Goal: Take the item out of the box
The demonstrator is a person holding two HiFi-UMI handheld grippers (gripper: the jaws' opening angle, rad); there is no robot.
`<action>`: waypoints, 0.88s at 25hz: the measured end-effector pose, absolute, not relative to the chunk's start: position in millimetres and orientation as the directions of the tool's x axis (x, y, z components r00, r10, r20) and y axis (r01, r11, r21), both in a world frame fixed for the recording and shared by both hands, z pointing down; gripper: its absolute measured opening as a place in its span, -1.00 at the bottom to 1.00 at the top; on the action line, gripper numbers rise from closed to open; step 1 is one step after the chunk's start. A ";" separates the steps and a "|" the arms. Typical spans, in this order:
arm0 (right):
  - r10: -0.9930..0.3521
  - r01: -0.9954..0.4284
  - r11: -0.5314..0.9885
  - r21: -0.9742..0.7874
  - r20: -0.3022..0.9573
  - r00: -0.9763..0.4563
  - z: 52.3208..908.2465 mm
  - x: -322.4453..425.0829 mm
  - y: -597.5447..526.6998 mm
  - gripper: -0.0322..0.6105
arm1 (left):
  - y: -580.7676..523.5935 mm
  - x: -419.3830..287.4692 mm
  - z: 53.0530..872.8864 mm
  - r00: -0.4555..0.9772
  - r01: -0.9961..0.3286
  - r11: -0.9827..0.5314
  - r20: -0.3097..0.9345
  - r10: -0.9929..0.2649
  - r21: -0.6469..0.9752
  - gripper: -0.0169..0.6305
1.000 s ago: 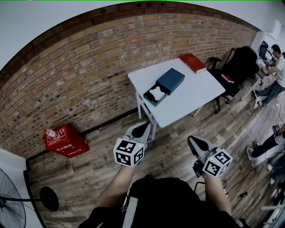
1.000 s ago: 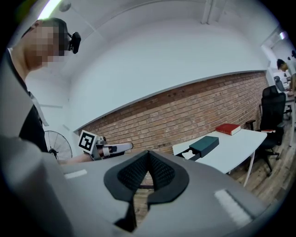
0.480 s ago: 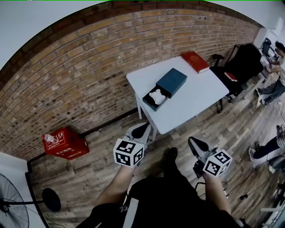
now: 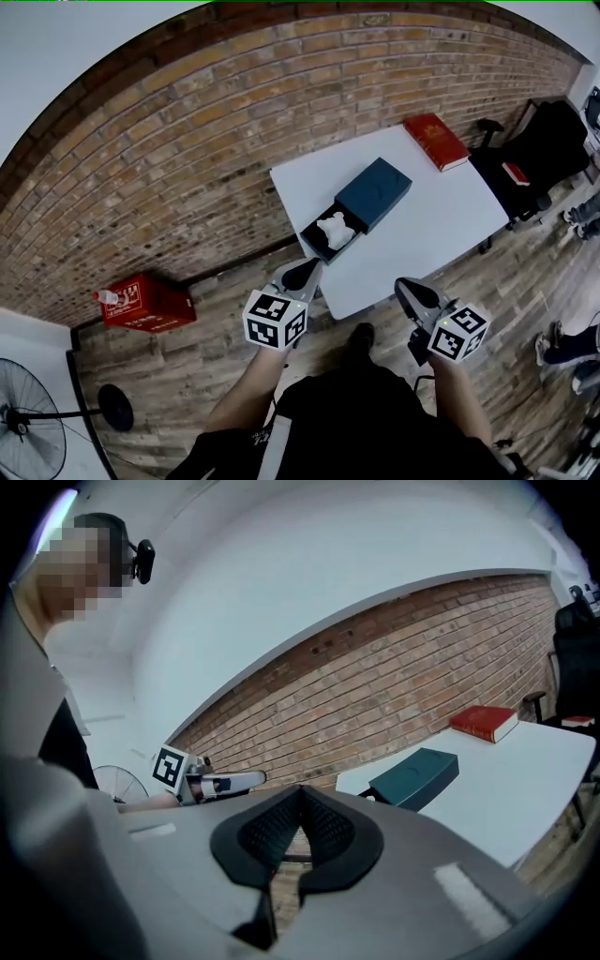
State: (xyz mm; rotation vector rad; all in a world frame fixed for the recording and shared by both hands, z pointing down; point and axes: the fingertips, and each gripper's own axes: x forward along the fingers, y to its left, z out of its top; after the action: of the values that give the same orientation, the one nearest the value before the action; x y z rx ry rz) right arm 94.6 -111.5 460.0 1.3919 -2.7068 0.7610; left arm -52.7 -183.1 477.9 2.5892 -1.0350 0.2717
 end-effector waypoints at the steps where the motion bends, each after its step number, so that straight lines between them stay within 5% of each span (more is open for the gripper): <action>1: -0.756 -0.758 0.500 -0.419 0.217 -0.618 459.3 100.2 -125.2 -0.90 | -193.4 -46.6 478.6 0.710 -0.702 -0.671 0.306 -0.635 0.237 -0.93; 22: -0.679 -0.702 0.504 -0.503 0.271 -0.682 485.2 114.0 -233.1 -0.90 | -294.3 -31.4 497.4 0.653 -0.756 -0.601 0.353 -0.670 0.258 -0.93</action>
State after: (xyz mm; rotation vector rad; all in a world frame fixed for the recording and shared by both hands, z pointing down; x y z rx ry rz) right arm 114.0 -233.1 485.2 1.2365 -2.6913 0.9267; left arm -31.4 -294.3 497.4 2.4882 -1.1249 0.3098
